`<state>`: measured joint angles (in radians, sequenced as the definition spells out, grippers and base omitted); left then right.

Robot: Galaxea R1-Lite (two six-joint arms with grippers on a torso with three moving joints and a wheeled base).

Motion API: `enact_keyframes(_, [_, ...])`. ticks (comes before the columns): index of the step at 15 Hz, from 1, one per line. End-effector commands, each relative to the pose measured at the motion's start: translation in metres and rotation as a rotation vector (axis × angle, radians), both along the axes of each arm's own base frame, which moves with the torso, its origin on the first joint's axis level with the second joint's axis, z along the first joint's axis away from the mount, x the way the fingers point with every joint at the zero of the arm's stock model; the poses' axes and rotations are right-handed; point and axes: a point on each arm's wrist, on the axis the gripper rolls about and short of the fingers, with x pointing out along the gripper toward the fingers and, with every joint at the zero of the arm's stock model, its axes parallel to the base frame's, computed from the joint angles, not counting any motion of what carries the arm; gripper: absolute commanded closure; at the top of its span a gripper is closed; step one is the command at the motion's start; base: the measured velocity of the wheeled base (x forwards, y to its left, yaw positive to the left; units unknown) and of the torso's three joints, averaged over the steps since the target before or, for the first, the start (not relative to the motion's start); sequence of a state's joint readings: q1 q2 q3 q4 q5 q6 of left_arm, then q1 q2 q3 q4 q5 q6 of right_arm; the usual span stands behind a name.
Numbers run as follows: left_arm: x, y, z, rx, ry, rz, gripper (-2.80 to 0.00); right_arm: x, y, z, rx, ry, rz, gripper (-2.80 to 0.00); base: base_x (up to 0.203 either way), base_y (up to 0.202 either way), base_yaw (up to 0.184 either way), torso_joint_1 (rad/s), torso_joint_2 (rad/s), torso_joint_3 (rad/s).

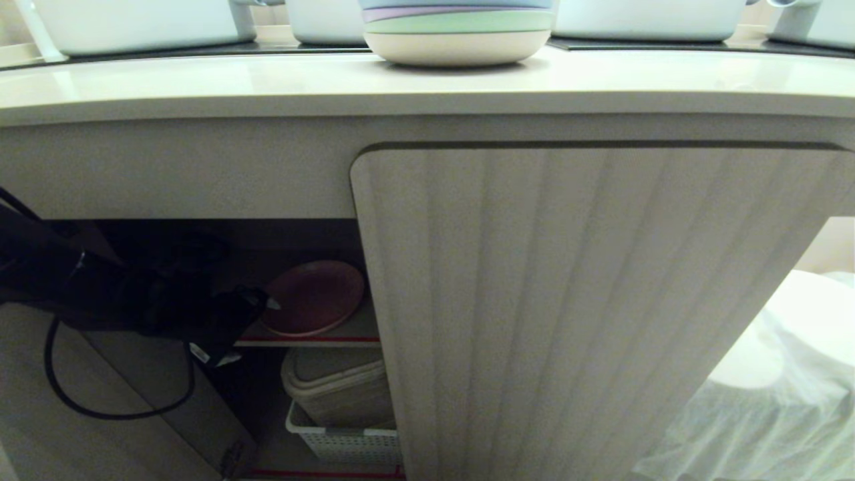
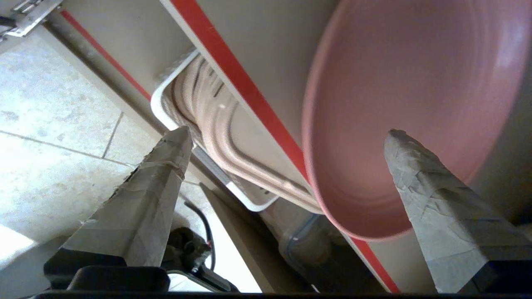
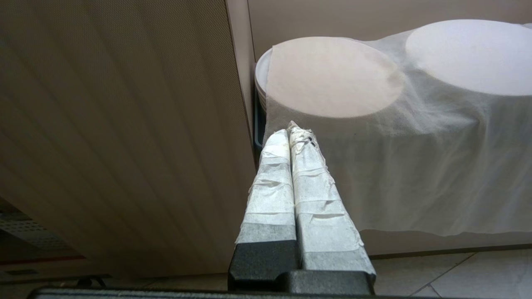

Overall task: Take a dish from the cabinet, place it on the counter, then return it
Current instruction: Put it back into the cabinet

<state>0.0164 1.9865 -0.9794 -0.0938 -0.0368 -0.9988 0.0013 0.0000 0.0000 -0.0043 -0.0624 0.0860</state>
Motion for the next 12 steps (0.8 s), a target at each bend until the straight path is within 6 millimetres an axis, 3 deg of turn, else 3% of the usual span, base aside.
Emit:
enact_keyframes(1, [-0.003, 0.0, 0.005, -0.005, -0.013, 0.003, -2.8, 0.0, 0.0, 0.0, 0.0, 0.0, 0.0, 0.0, 0.0, 0.0, 0.0, 0.0, 0.0, 0.0])
enact_keyframes(12, [-0.022, -0.005, 0.003, -0.001, -0.088, -0.012, -2.8, 0.0, 0.0, 0.0, 0.0, 0.0, 0.0, 0.0, 0.0, 0.0, 0.0, 0.0, 0.0, 0.0])
